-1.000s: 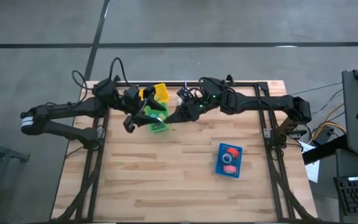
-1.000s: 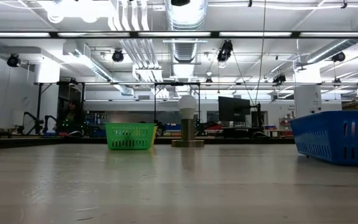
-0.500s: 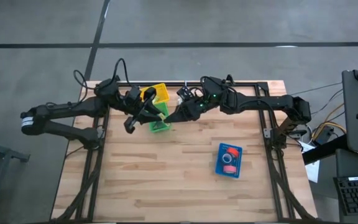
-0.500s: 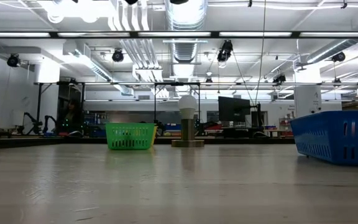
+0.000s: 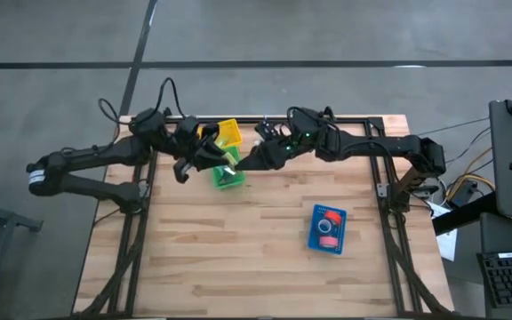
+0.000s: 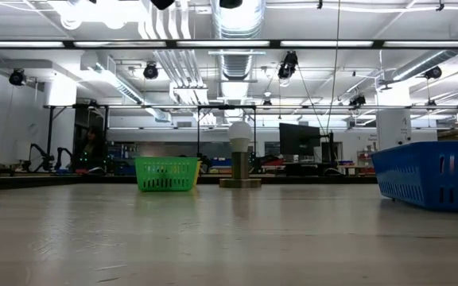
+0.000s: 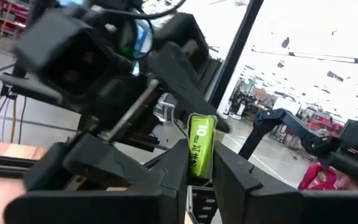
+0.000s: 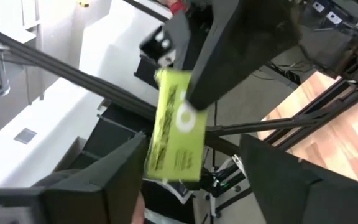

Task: Pick and place Stapler, Stapler remover, tape
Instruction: Put the light green staple box into the yellow bin

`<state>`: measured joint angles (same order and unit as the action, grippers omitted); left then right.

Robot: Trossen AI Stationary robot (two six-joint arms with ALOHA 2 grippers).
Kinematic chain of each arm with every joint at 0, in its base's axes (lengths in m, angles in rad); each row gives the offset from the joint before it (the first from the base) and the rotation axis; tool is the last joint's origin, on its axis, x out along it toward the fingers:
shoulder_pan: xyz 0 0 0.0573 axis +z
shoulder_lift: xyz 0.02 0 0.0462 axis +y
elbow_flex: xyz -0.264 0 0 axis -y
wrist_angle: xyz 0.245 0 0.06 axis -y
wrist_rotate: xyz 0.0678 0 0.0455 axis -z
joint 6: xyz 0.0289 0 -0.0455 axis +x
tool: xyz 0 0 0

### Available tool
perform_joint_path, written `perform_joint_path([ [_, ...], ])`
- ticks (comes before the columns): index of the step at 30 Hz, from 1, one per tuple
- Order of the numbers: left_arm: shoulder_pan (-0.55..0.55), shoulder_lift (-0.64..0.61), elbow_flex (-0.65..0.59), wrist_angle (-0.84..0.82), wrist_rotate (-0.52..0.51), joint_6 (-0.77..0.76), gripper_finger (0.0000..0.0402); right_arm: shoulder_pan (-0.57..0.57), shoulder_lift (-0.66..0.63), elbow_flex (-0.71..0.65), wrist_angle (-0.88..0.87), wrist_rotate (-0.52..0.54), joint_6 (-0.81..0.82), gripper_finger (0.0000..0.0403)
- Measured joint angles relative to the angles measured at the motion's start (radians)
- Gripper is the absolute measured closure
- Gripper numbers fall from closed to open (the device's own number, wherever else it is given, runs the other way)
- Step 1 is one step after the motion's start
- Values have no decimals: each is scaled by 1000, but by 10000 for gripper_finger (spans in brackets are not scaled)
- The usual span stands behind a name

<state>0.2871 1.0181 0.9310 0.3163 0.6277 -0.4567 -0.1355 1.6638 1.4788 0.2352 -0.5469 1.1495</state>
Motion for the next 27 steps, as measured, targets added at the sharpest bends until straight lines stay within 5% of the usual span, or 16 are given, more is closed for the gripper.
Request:
perform_joint_path([
  [8, 57, -52, 0, -37, 37, -53, 344, 1, -17, 0, -6, -68, -59, 82],
  [14, 148, -114, 0, -172, 5, -76, 341, 7, -49, -5, -253, -105, -175, 65],
  [18, 202, -129, 0, -297, -142, -49, 344, 12, -64, -11, -391, -77, -254, 66],
  [24, 259, -76, -2, -543, -581, -55, 340, 26, -65, -12, -419, -24, -282, 76],
  [27, 297, -20, -3, -645, -685, 19, 340, 39, -65, -12, -419, -15, -295, 78],
])
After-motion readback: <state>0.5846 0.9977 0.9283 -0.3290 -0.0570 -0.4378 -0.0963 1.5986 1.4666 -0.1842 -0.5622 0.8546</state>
